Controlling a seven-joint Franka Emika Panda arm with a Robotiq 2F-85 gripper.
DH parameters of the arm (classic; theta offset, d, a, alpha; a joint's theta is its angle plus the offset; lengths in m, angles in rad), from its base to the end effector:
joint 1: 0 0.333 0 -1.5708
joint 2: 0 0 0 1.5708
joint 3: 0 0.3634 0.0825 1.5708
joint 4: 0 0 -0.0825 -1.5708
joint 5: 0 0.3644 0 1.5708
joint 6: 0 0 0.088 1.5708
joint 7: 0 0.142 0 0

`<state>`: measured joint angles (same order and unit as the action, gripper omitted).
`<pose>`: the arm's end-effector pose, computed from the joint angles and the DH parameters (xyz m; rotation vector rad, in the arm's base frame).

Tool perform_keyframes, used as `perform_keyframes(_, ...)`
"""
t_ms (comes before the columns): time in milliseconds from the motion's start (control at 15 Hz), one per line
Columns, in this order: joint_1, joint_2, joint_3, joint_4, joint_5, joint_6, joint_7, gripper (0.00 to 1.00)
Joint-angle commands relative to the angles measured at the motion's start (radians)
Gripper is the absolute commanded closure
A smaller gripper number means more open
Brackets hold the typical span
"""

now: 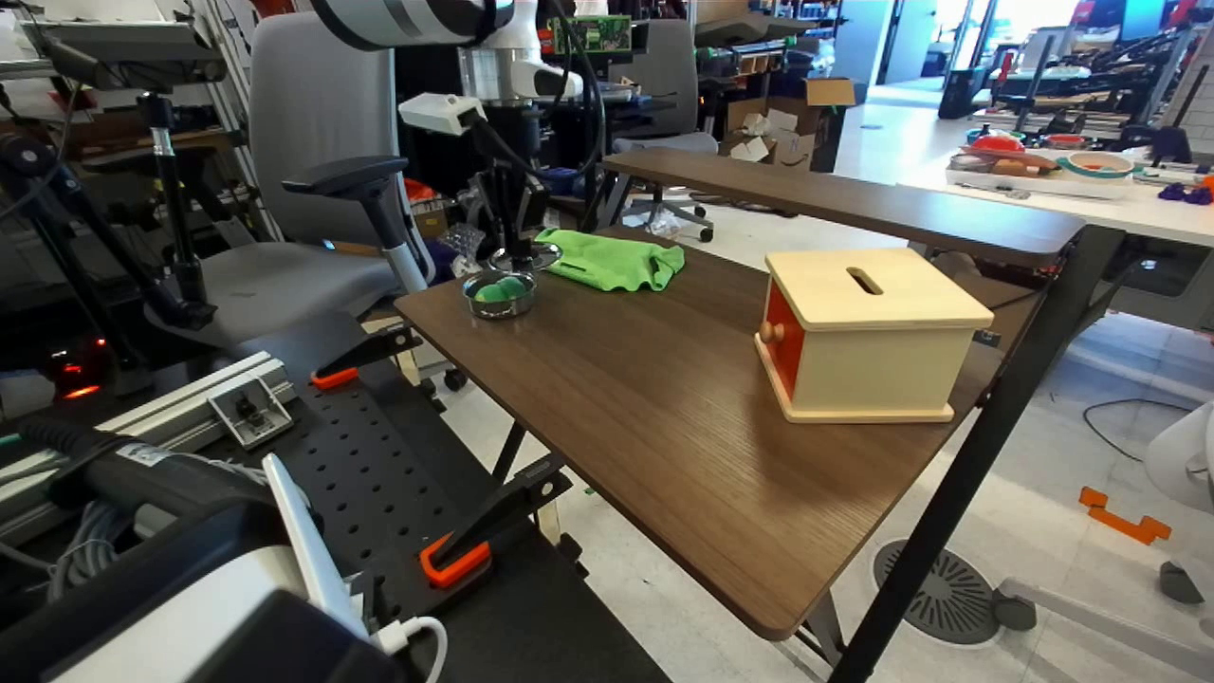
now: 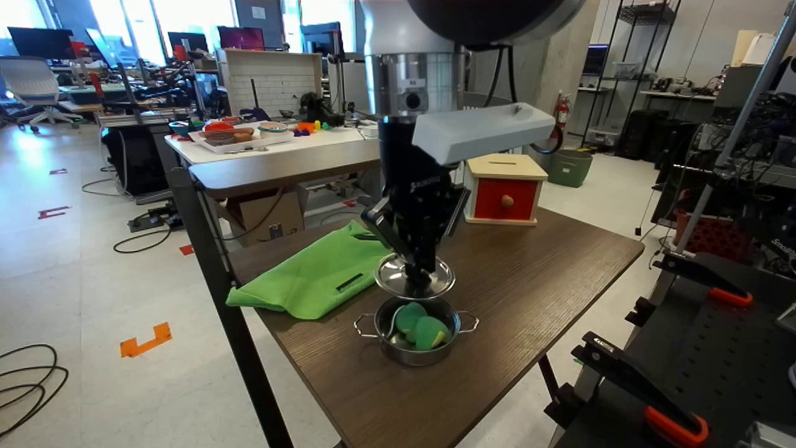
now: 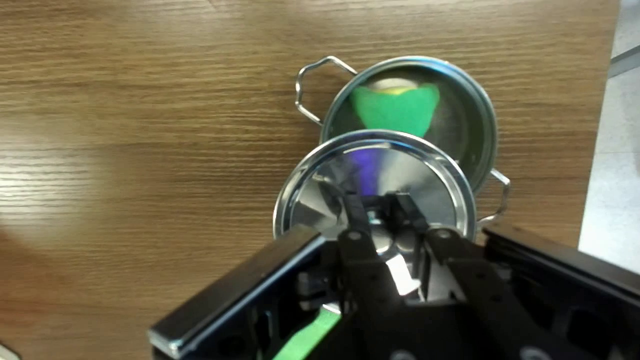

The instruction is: Remove the silver lid from the silver pot

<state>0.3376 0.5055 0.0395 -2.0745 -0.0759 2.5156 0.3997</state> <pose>0.5497 0.2164 0.1994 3.0946 0.0557 -0.0773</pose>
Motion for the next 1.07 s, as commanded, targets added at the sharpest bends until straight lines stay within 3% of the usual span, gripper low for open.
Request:
perform_keyframes(0, -0.05, -0.066, -0.032, -0.096, -0.012, 0.052, -0.018, 0.95)
perform_keyframes(533, -0.157, 0.008, -0.083, -0.183, 0.018, 0.14, -0.034, 0.95)
perform_keyframes(867, -0.144, 0.055, -0.092, -0.189, 0.015, 0.165, -0.021, 0.95)
perform_keyframes(933, -0.145, 0.052, -0.092, -0.188, 0.016, 0.164, -0.023, 0.55)
perform_keyframes(1000, -0.144, 0.049, -0.093, -0.187, 0.016, 0.161, -0.022, 0.54)
